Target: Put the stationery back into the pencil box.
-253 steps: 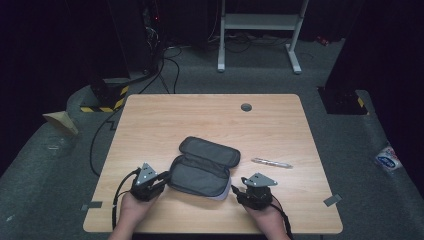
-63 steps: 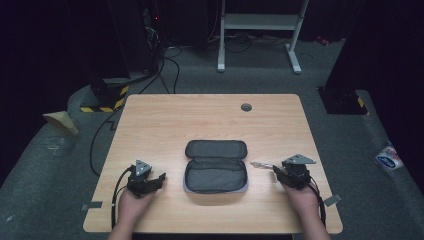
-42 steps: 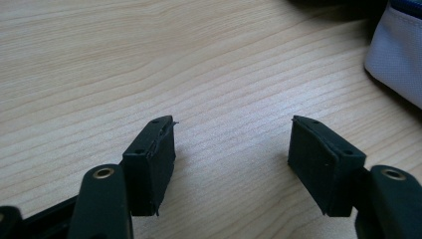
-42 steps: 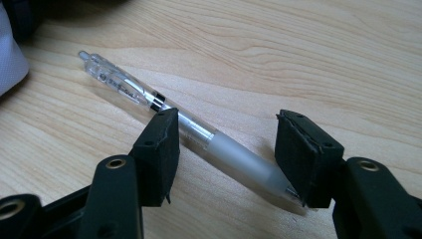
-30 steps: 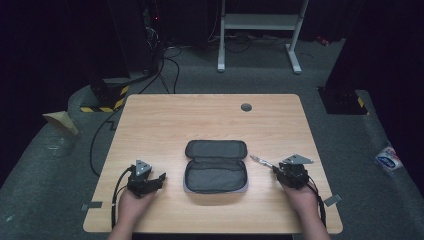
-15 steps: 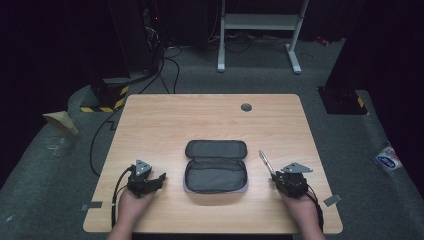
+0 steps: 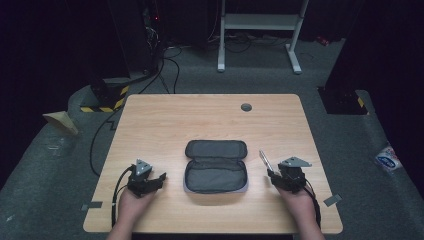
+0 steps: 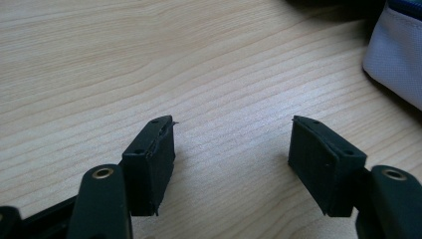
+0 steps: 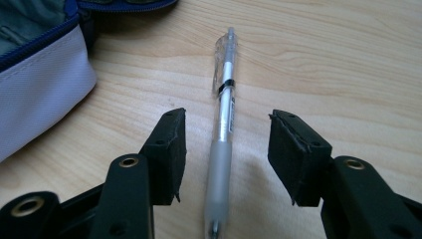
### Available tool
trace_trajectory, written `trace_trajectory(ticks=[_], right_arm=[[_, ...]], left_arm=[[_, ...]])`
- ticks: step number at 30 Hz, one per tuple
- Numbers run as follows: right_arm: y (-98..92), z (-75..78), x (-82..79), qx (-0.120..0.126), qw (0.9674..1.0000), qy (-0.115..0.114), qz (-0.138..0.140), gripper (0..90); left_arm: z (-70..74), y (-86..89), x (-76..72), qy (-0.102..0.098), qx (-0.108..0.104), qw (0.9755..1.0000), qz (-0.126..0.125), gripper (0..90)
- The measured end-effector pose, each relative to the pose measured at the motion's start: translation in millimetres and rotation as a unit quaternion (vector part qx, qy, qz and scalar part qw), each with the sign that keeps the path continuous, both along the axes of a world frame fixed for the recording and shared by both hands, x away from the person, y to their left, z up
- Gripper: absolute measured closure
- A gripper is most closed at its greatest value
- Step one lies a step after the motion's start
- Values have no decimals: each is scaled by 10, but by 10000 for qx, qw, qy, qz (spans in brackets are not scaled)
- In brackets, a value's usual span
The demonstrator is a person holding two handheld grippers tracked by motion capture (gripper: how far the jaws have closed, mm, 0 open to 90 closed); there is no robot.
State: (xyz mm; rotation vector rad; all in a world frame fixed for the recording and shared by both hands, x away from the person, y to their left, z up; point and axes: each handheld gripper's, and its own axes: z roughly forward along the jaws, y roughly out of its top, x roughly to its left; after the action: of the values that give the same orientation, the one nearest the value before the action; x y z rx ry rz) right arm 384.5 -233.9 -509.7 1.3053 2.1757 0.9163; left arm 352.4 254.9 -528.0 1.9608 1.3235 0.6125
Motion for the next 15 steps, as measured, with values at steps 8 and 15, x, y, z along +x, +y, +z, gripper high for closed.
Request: trace_trajectory(ticks=[8, 15], right_arm=[[81, -62, 125, -70, 10000, -40, 3, 540], [124, -60, 183, -146, 9997, 69, -159, 615]], left_arm=[[1, 0, -2, 2, 5, 10000, 2, 348], [1, -1, -4, 7, 4, 10000, 4, 349]])
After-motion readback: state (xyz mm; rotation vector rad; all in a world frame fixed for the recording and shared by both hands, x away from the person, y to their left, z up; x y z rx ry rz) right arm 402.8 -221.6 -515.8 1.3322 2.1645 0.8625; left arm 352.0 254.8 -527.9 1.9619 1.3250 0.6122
